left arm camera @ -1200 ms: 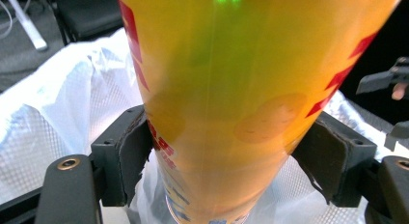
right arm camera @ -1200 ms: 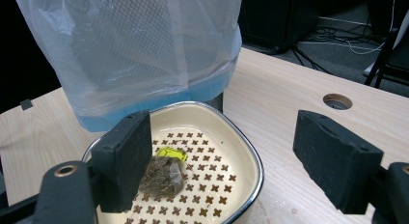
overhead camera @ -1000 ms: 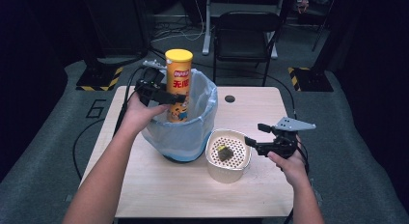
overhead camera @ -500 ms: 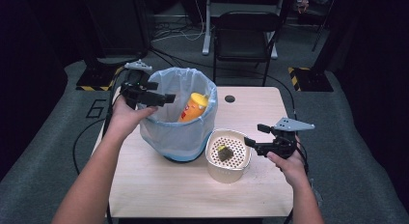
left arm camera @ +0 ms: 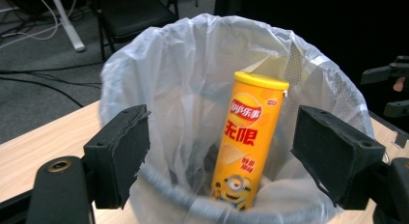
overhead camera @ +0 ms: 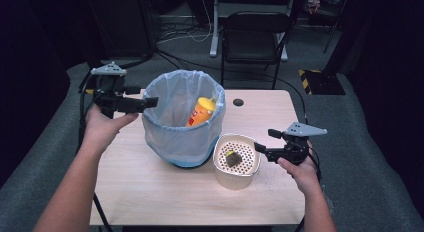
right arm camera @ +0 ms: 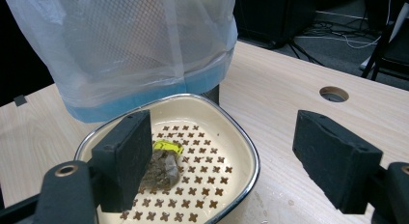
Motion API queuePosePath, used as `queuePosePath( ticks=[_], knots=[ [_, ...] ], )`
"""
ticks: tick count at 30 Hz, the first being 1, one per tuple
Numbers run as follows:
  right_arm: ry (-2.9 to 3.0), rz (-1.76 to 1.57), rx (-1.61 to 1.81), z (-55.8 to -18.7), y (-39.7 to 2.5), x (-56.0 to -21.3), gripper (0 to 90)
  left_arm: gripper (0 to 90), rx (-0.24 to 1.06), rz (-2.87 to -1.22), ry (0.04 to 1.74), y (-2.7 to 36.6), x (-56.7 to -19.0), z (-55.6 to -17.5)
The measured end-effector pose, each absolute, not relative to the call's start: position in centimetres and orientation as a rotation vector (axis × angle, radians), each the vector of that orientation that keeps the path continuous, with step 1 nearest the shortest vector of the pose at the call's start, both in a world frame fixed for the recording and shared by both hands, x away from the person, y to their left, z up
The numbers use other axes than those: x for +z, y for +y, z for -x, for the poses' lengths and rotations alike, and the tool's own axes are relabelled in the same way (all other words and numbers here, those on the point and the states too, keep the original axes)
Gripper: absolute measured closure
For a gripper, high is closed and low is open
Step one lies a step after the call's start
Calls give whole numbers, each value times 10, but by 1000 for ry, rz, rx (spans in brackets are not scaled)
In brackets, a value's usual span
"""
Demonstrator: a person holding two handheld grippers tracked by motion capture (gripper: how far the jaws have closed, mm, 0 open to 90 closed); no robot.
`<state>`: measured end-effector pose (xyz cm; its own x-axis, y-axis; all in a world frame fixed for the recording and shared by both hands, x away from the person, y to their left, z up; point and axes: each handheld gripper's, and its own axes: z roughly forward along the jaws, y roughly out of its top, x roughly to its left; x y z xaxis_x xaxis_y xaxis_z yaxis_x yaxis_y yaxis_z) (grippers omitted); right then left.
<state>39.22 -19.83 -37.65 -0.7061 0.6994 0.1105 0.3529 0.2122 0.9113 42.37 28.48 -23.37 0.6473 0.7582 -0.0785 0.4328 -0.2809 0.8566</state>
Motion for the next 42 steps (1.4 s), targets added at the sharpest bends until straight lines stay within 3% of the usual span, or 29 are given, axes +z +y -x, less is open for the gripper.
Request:
queuePosePath(
  ticks=[17, 30, 42],
  knots=[
    [2153, -1009, 1453, -392, -205, -378, 218, 225, 474, -1841, 1002, 350, -267, -383],
    [2134, -1032, 1436, -391, -213, -375, 218, 224, 505, -1755, 1099, 388, -332, -362],
    [2122, -1026, 1429, -392, -214, -372, 220, 230, 535, -1791, 1138, 395, -400, -347]
  ],
)
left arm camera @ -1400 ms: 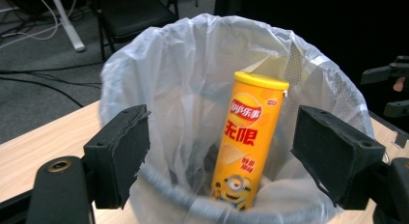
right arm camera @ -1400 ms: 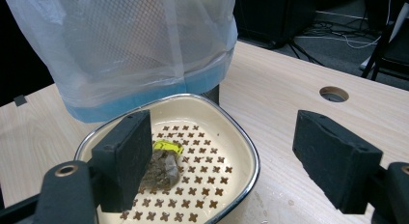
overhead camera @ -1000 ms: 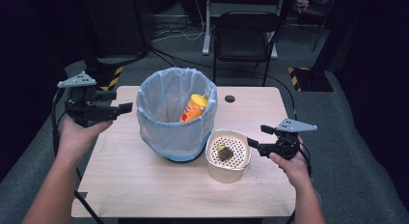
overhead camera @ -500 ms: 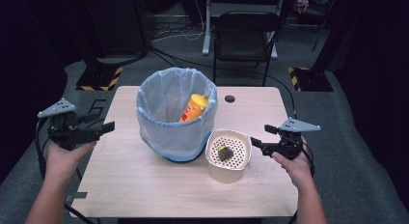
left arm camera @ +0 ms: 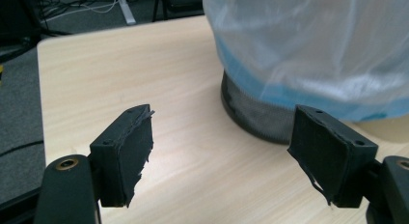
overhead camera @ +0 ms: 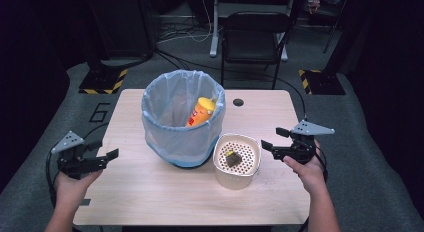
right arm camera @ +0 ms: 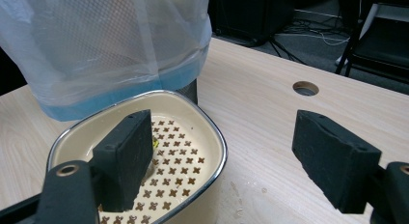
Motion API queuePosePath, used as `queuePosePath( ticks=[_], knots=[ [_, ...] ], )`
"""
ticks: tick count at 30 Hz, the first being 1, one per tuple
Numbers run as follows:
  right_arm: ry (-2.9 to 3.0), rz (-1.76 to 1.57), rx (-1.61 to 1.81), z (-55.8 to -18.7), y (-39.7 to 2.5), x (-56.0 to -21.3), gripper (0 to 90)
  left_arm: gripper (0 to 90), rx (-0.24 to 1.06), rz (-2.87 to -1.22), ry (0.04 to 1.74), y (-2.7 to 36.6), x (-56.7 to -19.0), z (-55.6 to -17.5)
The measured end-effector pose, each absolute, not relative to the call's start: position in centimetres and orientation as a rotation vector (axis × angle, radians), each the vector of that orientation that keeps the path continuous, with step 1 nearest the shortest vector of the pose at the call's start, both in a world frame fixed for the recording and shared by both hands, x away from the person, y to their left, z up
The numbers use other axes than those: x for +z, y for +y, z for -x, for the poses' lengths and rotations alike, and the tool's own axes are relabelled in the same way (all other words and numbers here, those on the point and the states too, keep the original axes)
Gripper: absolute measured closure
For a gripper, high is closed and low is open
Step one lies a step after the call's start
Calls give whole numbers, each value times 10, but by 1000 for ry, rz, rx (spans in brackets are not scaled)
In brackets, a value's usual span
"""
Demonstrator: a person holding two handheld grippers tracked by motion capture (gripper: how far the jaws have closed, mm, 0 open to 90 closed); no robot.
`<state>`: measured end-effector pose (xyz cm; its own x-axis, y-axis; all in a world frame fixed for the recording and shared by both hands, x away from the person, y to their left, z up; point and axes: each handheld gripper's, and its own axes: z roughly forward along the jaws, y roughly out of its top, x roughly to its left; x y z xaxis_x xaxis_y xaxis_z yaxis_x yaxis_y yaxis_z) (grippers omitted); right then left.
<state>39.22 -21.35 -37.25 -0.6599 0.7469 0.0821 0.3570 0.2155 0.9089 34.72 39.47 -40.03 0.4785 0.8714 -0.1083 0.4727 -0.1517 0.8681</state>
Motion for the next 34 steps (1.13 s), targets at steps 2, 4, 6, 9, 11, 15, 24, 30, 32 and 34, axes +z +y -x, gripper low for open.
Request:
queuePosePath(
  ticks=[2, 4, 6, 9, 11, 15, 24, 30, 32, 34],
  knots=[
    [2122, -1036, 1426, -393, -214, -375, 220, 229, 527, -1800, 1146, 395, -412, -346],
    [2124, -1050, 1417, -393, -216, -378, 220, 225, 528, -1806, 1159, 396, -423, -345],
    [2118, -1063, 1413, -395, -218, -381, 220, 225, 509, -1795, 1170, 397, -431, -344],
    [2118, -1081, 1405, -395, -221, -386, 221, 222, 520, -1786, 1182, 399, -443, -343],
    [2114, -1089, 1401, -395, -224, -389, 221, 219, 533, -1778, 1199, 399, -451, -342],
    [2108, -1111, 1388, -394, -228, -398, 222, 218, 532, -1786, 1222, 402, -464, -344],
    [2038, -1179, 1376, -394, -235, -416, 211, 182, 538, -1823, 1264, 399, -484, -347],
    [2006, -1234, 1289, -396, -239, -431, 204, 145, 584, -1873, 1292, 398, -494, -350],
    [2006, -1248, 1273, -397, -241, -436, 199, 142, 585, -1876, 1293, 397, -497, -351],
    [1993, -1260, 1234, -398, -242, -442, 196, 140, 576, -1868, 1296, 398, -501, -352]
  ],
)
